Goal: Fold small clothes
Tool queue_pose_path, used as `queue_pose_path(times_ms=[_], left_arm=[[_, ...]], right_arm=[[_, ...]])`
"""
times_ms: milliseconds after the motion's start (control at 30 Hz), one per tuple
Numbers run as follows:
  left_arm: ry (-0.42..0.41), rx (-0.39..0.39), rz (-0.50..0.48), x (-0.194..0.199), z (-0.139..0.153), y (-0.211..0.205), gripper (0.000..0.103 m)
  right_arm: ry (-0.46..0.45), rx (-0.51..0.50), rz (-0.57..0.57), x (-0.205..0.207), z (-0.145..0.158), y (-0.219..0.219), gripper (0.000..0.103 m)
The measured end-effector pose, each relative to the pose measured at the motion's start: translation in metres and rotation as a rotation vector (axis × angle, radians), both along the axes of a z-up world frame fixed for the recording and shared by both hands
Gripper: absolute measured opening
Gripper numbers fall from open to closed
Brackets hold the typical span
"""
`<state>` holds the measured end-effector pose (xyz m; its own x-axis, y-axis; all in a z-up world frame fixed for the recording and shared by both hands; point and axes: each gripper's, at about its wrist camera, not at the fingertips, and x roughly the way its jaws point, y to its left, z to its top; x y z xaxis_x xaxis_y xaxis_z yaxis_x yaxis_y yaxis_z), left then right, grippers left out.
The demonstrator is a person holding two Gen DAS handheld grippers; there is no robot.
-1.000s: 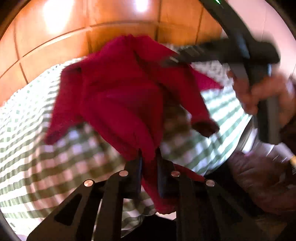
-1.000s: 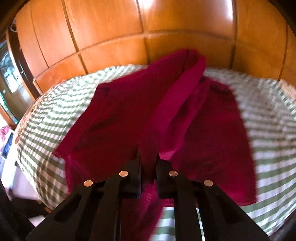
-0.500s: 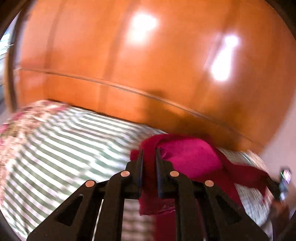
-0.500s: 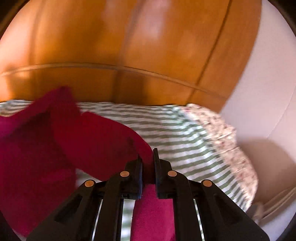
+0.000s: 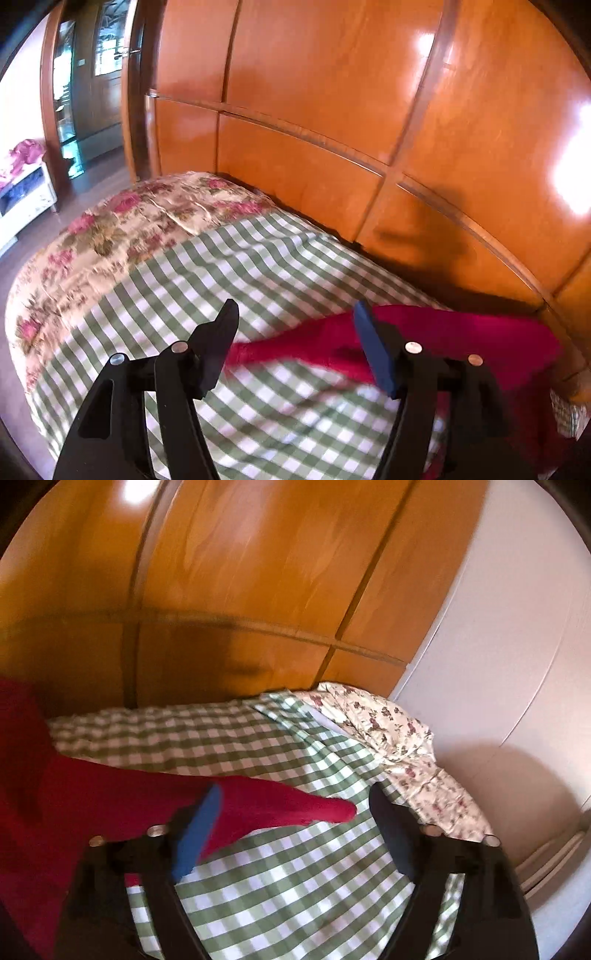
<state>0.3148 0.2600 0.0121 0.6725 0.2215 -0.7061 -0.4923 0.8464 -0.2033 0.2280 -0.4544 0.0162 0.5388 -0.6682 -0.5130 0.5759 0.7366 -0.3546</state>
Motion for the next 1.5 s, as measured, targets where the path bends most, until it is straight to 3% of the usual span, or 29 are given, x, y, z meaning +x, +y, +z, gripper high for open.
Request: queue_pose_path(times_ms=[67,167,333,400,467,533,600,667,767,900,1000,1067,1233,1300,1367,1400,1500], left_arm=[[0.014,-0.04,-0.097,-0.015,-0.012,-0.014,0.065],[0.012,-0.129,-0.322,-0.055,-0.033,-0.051,0.065],[0.055,-0.32,-0.6,-0.11,-0.07,-0.112,0.065],[0.077,-0.348,-0.654,-0.123,-0.082,-0.131,0.064],[0.114,-0.385,-0.683,-0.131,-0.098,-0.151,0.062],[0.142,-0.401,-0.694,-0.135,-0.109,-0.166,0.042],[0.164,-0.397,-0.696,-0.135,-0.116,-0.176,0.017],[0.167,-0.395,-0.693,-0.137,-0.114,-0.182,0.01],[0.123,-0.38,-0.689,-0.139,-0.099,-0.178,0.009],[0.062,-0.347,-0.711,-0.16,-0.065,-0.165,0.008],[0.058,-0.331,-0.725,-0.195,-0.051,-0.158,0.008],[0.078,-0.327,-0.722,-0.216,-0.054,-0.151,0.008],[0.193,-0.324,-0.682,-0.252,-0.091,-0.147,0.009],[0.23,-0.321,-0.643,-0.251,-0.102,-0.145,0.013],[0.212,-0.32,-0.605,-0.246,-0.098,-0.14,0.022],[0.198,-0.307,-0.598,-0.244,-0.093,-0.14,0.03],[0.135,-0.244,-0.577,-0.231,-0.071,-0.14,0.034]], right_arm=[[0.01,0.056,0.048,-0.016,-0.005,0.006,0.081],[-0.008,0.236,0.15,-0.057,-0.019,0.024,0.082],[0.069,0.615,0.339,-0.114,-0.064,0.062,0.082],[0.096,0.715,0.37,-0.124,-0.083,0.077,0.082],[0.124,0.768,0.396,-0.131,-0.098,0.092,0.074],[0.16,0.766,0.413,-0.132,-0.11,0.108,0.071],[0.174,0.735,0.431,-0.13,-0.11,0.119,0.05],[0.181,0.753,0.446,-0.127,-0.107,0.123,0.017],[0.162,0.71,0.475,-0.13,-0.092,0.127,0.009],[0.077,0.681,0.542,-0.158,-0.047,0.124,0.007],[0.083,0.664,0.575,-0.183,-0.035,0.12,0.007],[0.109,0.673,0.579,-0.198,-0.038,0.119,0.007],[0.221,0.75,0.525,-0.234,-0.087,0.127,0.007],[0.234,0.778,0.498,-0.238,-0.099,0.124,0.007],[0.209,0.824,0.48,-0.24,-0.101,0.117,0.007],[0.179,0.811,0.459,-0.239,-0.096,0.11,0.009],[0.105,0.758,0.394,-0.233,-0.08,0.089,0.043]])
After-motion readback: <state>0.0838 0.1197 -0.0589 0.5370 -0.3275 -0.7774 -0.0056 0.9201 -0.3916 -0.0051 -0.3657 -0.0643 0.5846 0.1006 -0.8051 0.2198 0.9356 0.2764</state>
